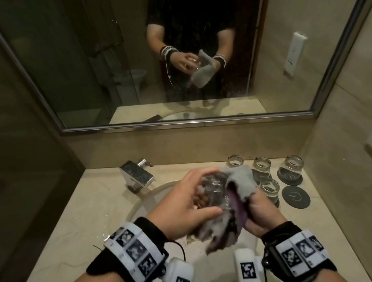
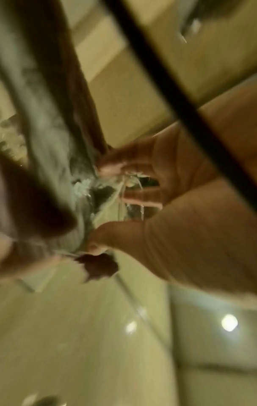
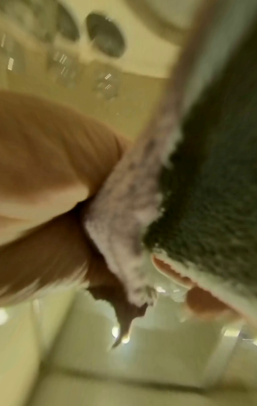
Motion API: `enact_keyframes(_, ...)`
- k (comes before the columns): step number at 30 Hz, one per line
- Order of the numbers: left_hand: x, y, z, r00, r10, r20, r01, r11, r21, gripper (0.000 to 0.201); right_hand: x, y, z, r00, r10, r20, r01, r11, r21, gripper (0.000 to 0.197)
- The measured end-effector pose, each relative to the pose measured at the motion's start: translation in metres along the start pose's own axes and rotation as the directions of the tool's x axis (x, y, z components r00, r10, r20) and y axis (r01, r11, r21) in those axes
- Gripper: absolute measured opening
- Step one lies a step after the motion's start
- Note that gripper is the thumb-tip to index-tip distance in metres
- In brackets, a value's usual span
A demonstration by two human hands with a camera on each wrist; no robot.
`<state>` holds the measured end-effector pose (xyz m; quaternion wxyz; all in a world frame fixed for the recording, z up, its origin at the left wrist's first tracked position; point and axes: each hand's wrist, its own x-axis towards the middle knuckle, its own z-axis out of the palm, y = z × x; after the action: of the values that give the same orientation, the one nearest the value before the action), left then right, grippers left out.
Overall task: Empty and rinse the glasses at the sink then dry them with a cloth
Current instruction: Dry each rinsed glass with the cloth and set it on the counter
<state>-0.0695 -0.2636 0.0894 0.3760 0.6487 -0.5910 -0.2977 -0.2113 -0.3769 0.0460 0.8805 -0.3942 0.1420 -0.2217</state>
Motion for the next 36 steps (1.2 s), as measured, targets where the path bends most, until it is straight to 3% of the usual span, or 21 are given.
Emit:
enact_keyframes(1,-0.001,0.003,0.002,0.997,0.080,-0.010,-0.078,0.989,0.124,0.070,0.000,-0.001,-0.001,0.999,0.047,-0.008,-0.046,0.995,0.090,0.082)
enact_keyframes(3,-0.002,0.008,0.002,0.993,0.117,-0.021,-0.111,0.977,0.182,0.074,0.000,-0.003,-0.003,0.998,0.053,-0.021,-0.050,0.987,0.150,0.083)
enact_keyframes(5,-0.002,0.008,-0.002,0.998,0.020,-0.053,-0.016,0.997,0.071,0.077,0.001,-0.003,-0.004,0.997,-0.046,-0.054,0.049,0.997,0.056,0.072)
enact_keyframes(6,-0.003,0.011,-0.003,0.996,-0.061,-0.066,0.060,0.998,-0.019,0.081,0.000,-0.005,-0.003,0.988,-0.130,-0.087,0.126,0.991,-0.050,0.057)
enact_keyframes(8,-0.002,0.011,-0.003,0.970,-0.227,-0.085,0.201,0.949,-0.242,0.081,-0.001,-0.008,-0.003,0.953,-0.275,-0.131,0.233,0.935,-0.268,0.036)
enact_keyframes(9,-0.001,0.011,0.000,0.967,-0.238,-0.094,0.207,0.943,-0.261,0.074,-0.002,-0.010,-0.002,0.947,-0.292,-0.138,0.234,0.914,-0.331,0.033)
enact_keyframes(12,-0.004,0.011,0.006,0.995,-0.040,-0.092,0.046,0.997,0.065,0.060,0.001,-0.007,-0.005,0.953,-0.195,-0.233,0.134,0.958,-0.254,0.024)
enact_keyframes(14,-0.004,0.011,0.005,0.991,0.127,-0.042,-0.107,0.942,0.319,0.065,0.003,-0.005,-0.005,0.960,-0.019,-0.278,0.001,0.998,-0.064,0.035)
enact_keyframes(15,-0.002,0.009,0.005,0.989,0.148,-0.022,-0.132,0.933,0.334,0.066,0.004,-0.003,-0.007,0.950,0.020,-0.311,-0.027,0.999,-0.017,0.039)
enact_keyframes(16,-0.001,0.007,0.004,0.992,0.122,-0.025,-0.111,0.953,0.281,0.068,0.005,-0.002,-0.007,0.934,0.034,-0.357,-0.047,0.998,-0.029,0.037)
enact_keyframes(18,0.001,0.007,0.001,0.996,-0.066,-0.055,0.069,0.995,0.071,0.071,0.008,0.005,-0.014,0.870,-0.028,-0.492,-0.037,0.992,-0.123,0.024)
enact_keyframes(20,0.004,0.008,0.001,0.963,-0.264,-0.057,0.245,0.943,-0.225,0.072,0.009,0.007,-0.017,0.800,-0.065,-0.597,-0.009,0.993,-0.120,0.017)
enact_keyframes(22,0.005,0.009,0.005,0.970,-0.232,-0.071,0.205,0.940,-0.271,0.056,0.008,0.004,-0.020,0.858,-0.016,-0.514,0.022,1.000,0.006,0.008)
enact_keyframes(23,0.003,0.011,0.006,0.984,-0.161,-0.073,0.147,0.976,-0.163,0.047,0.009,0.002,-0.015,0.873,0.000,-0.488,0.026,0.999,0.047,0.011)
enact_keyframes(24,0.002,0.013,0.006,0.994,-0.085,-0.066,0.085,0.996,0.003,0.047,0.009,0.001,-0.011,0.889,-0.041,-0.457,0.018,0.998,-0.056,0.016)
enact_keyframes(25,0.001,0.011,0.006,0.999,0.002,-0.052,0.006,0.988,0.155,0.055,0.009,-0.001,-0.010,0.904,0.007,-0.427,-0.025,0.999,-0.037,0.022)
enact_keyframes(27,0.001,0.002,0.006,0.994,0.105,-0.017,-0.096,0.957,0.273,0.067,0.009,-0.004,-0.006,0.926,0.071,-0.371,-0.078,0.997,-0.005,0.035)
enact_keyframes(30,0.002,0.004,0.002,0.991,-0.127,-0.049,0.128,0.992,0.008,0.073,0.009,0.001,-0.004,0.909,-0.028,-0.416,0.011,0.999,-0.045,0.033)
enact_keyframes(31,0.003,0.006,0.003,0.986,-0.157,-0.060,0.151,0.985,-0.087,0.069,0.008,0.003,-0.004,0.896,-0.100,-0.434,0.064,0.993,-0.095,0.028)
enact_keyframes(33,0.003,0.005,0.004,0.988,-0.119,-0.095,0.111,0.990,-0.085,0.053,0.007,0.005,-0.001,0.882,-0.151,-0.446,0.094,0.985,-0.147,0.016)
enact_keyframes(36,0.001,0.006,0.005,0.991,0.124,-0.055,-0.100,0.940,0.325,0.061,0.007,0.001,0.002,0.928,0.045,-0.371,-0.042,0.999,0.016,0.029)
